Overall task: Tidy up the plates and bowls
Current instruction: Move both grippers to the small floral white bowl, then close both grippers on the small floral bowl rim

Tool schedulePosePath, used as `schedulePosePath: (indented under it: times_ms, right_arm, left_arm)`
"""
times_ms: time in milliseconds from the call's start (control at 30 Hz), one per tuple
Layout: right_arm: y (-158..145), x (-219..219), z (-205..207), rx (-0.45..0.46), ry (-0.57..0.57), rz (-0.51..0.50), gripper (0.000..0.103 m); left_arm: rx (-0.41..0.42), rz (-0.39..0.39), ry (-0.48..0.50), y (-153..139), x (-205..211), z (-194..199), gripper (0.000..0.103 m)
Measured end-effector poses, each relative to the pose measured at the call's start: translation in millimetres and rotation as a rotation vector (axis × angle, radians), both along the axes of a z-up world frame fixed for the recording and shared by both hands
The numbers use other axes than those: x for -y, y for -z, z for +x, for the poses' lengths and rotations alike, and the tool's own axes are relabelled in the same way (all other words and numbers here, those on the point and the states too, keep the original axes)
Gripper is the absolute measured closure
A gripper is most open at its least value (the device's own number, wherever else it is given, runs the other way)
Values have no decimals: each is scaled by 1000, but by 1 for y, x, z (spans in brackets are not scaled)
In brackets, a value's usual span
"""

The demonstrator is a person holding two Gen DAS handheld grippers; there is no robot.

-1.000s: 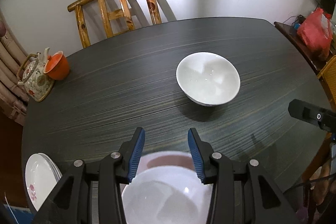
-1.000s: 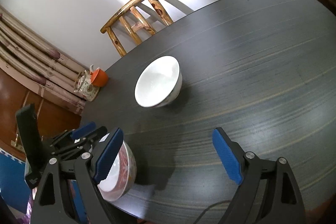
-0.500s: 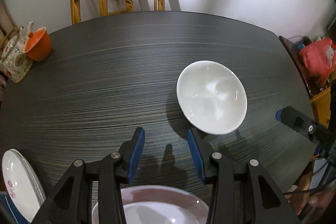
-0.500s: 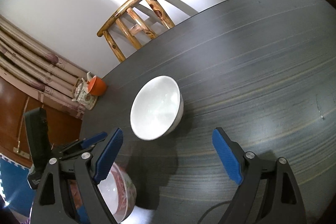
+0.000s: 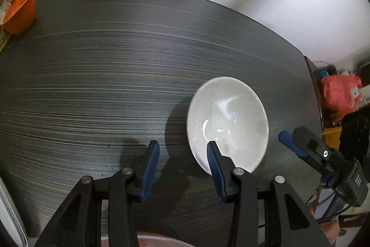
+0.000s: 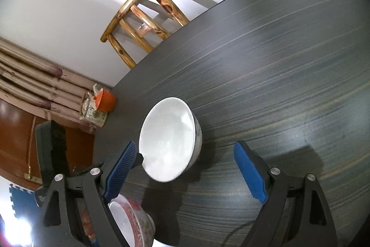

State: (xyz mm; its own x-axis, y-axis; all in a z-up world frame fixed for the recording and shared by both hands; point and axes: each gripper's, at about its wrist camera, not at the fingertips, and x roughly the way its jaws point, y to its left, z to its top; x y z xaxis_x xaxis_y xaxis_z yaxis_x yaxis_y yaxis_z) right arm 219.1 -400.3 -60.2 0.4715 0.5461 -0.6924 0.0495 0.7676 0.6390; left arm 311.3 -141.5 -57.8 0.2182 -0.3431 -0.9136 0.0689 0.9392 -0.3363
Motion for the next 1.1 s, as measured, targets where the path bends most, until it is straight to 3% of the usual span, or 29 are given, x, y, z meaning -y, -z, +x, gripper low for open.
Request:
schedulePosePath:
  times_ms: [300, 667, 900, 967, 1000, 1033, 1100]
  right_arm:
    - [13, -5, 21, -47, -22, 24, 26]
    - [22, -9, 30, -63, -52, 20, 51]
    - [26, -5, 34, -76, -52, 29, 52]
    - [26, -6, 35, -78, -52, 31, 52]
    - [26, -6, 35, -78, -53, 29, 52]
    - [26, -7, 36, -79, -56, 28, 52]
    - [27, -7, 37, -81, -60, 30, 52]
  left_arm:
    - [-9, -9, -1, 12, 2, 11, 60]
    - [-12, -23, 15, 18, 3, 14, 60]
    - [-1, -23, 14, 19, 1, 12, 60]
    - [7, -20, 12, 19, 1, 11, 67]
    - [8, -20, 16, 20, 1, 12, 79]
    - [8, -33, 21, 20, 1, 12, 84]
    - [10, -43, 24, 20, 2, 12, 88]
